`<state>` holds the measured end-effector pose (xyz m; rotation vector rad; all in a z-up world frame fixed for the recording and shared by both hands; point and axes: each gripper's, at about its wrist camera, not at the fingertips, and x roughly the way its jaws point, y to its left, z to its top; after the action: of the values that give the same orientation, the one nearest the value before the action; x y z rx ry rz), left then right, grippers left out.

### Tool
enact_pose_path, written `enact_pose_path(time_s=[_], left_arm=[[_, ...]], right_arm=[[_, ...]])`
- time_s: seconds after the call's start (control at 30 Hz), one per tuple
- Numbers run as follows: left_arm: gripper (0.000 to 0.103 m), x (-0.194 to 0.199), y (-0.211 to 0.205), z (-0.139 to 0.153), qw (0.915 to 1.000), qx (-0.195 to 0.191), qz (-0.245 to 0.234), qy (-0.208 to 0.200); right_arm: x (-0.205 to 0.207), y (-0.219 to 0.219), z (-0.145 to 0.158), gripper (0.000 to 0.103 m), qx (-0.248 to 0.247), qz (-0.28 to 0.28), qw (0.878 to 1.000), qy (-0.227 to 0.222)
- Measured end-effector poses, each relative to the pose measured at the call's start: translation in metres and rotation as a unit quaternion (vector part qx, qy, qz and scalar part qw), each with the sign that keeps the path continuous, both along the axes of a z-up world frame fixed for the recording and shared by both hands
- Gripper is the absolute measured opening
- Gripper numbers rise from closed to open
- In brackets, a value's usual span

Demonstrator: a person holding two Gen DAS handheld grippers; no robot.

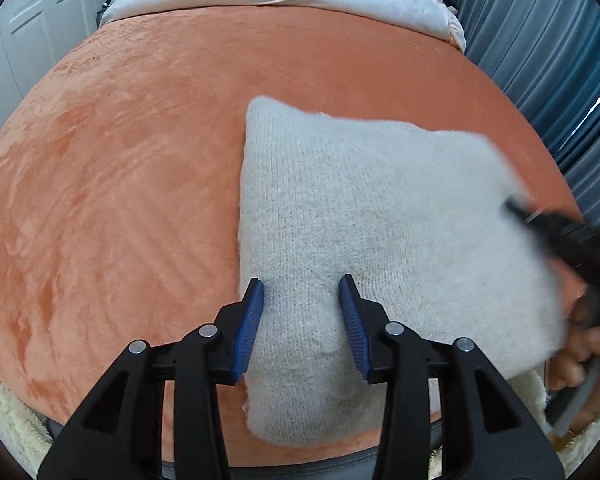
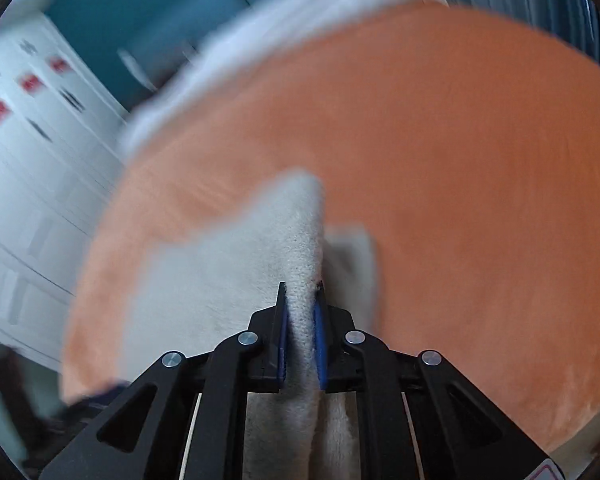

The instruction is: Fold small clothes

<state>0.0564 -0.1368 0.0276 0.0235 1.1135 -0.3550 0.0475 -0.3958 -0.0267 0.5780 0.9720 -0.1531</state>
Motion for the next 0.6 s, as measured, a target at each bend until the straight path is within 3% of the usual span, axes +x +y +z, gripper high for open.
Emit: enact_pose_path(time_s=[0.03, 0.1, 0.13, 0.2, 0.3, 0.33, 0.4, 0.43, 0.47, 0.5, 0.6], left_arm=[[0.041, -0.001, -0.005, -0.002, 1.0, 0.006, -0.004, 0.0], [0.042, -0.003, -0.01, -0.004, 0.9994, 0.032, -0.009, -0.014], [0.042, -0.003, -0.01, -0.004, 0.9993, 0.032, -0.01, -0.014], [0.043, -0.003, -0.006, -0.005, 0.9996, 0.025, -0.008, -0.011], [0.046, -0.002, -0.005, -0.006, 0.9998, 0.02, -0.004, -0.006], [0.046, -0.003, -0.006, -0.006, 0.9997, 0.021, -0.005, -0.008], [0.046, -0.005, -0.008, -0.007, 0.9995, 0.028, -0.006, -0.014], [0.046, -0.006, -0.009, -0.008, 0.9993, 0.031, -0.005, -0.017], [0.046, -0.007, -0.01, -0.008, 0.9993, 0.033, -0.003, -0.019], [0.046, -0.008, -0.011, -0.007, 0.9993, 0.034, -0.003, -0.018], [0.046, -0.008, -0.009, -0.003, 0.9992, 0.037, -0.009, -0.012]], right_arm=[[0.001, -0.002, -0.026, 0.01, 0.018, 0.007, 1.0, 0.023], [-0.01, -0.007, -0.01, 0.014, 0.038, -0.005, 0.999, -0.01], [-0.019, -0.01, 0.005, 0.021, 0.057, -0.021, 0.998, -0.023], [-0.04, -0.009, 0.029, 0.024, 0.068, -0.028, 0.996, -0.059], [-0.076, 0.003, 0.042, 0.057, 0.048, -0.02, 0.997, -0.06], [-0.084, 0.008, 0.039, 0.061, 0.049, -0.015, 0.997, -0.054], [-0.089, 0.024, 0.027, 0.061, 0.057, 0.006, 0.998, -0.03], [-0.09, 0.033, 0.017, 0.052, 0.054, 0.015, 0.998, -0.018], [-0.087, 0.038, 0.01, 0.038, 0.034, 0.018, 0.999, -0.005], [-0.09, 0.042, 0.007, 0.015, 0.016, 0.019, 1.0, -0.001], [-0.108, 0.036, 0.043, 0.012, 0.03, -0.001, 0.997, -0.074]])
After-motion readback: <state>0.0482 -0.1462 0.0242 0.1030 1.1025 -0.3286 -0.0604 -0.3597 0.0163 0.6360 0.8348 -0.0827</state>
